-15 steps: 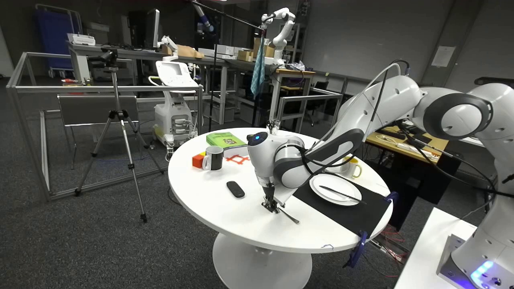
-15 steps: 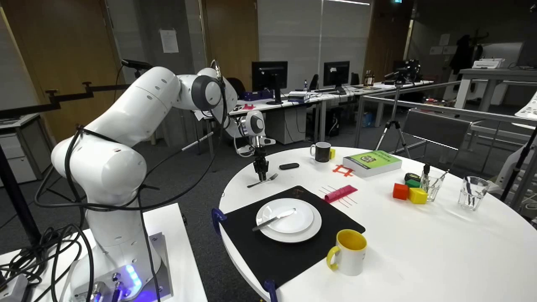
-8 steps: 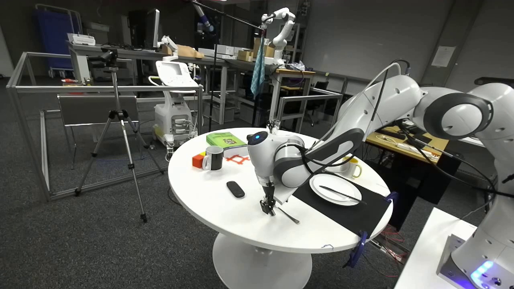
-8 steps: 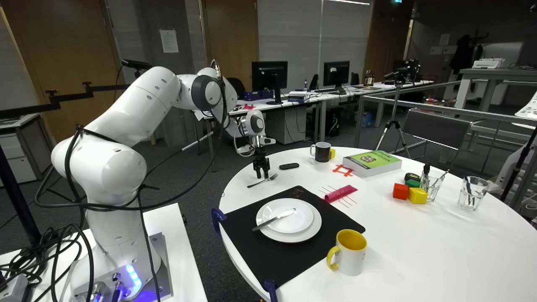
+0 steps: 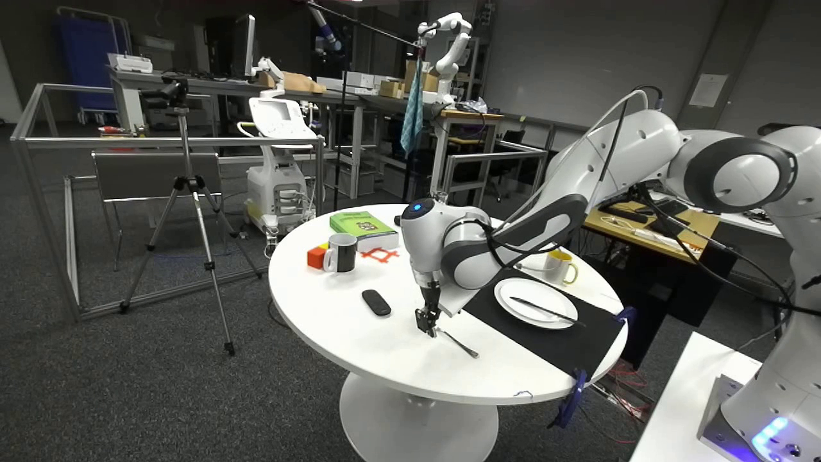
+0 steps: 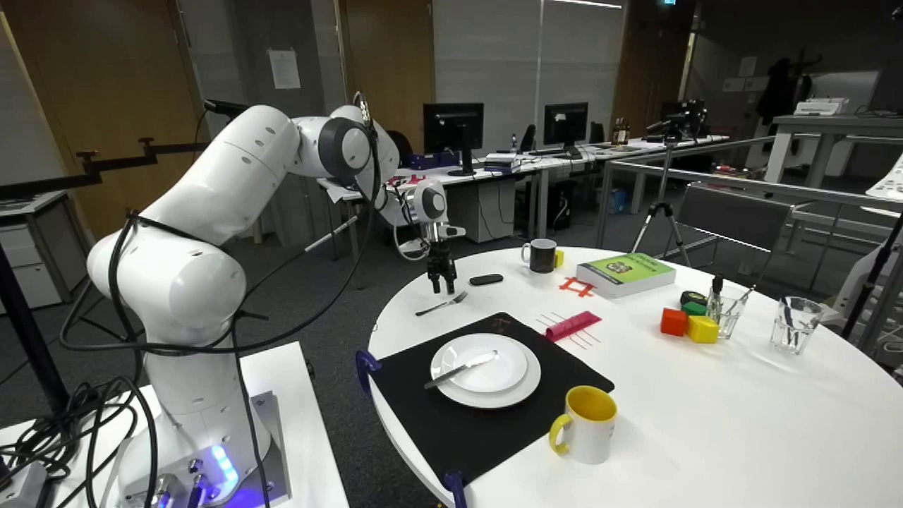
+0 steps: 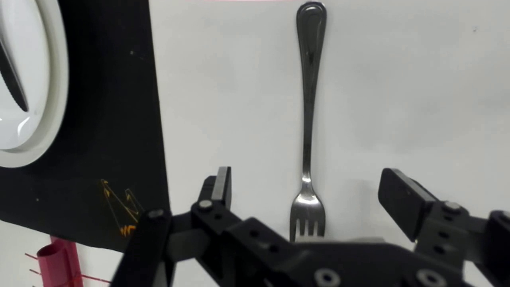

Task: Remove the fork from the white plate

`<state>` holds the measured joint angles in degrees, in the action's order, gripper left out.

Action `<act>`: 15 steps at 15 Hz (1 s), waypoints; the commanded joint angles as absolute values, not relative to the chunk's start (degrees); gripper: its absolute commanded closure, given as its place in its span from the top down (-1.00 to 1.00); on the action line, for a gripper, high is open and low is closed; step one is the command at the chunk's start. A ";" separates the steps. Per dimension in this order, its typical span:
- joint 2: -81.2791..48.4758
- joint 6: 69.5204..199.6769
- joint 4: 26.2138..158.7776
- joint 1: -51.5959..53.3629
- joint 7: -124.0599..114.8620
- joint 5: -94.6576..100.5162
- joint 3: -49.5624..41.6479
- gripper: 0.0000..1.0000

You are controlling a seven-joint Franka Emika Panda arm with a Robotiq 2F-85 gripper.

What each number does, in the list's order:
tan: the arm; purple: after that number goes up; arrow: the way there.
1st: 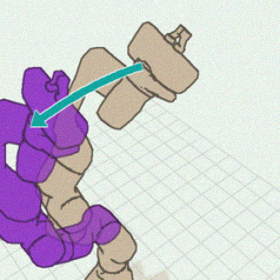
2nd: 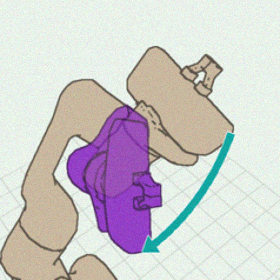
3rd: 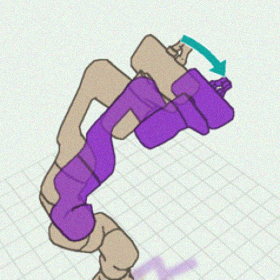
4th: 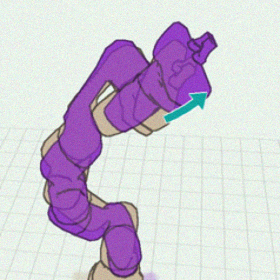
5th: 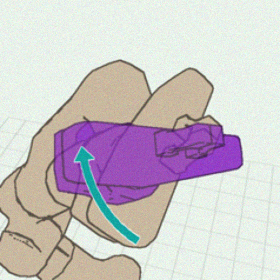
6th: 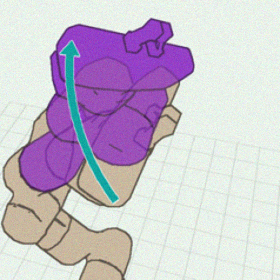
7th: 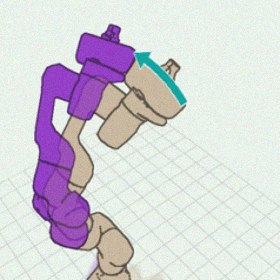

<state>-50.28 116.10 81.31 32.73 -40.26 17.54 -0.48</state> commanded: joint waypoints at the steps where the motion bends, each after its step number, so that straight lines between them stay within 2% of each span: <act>1: -42.30 119.19 90.71 30.60 -39.32 16.68 0.71 1.00; 15: -22.87 120.64 117.48 21.53 -26.08 16.72 3.72 1.00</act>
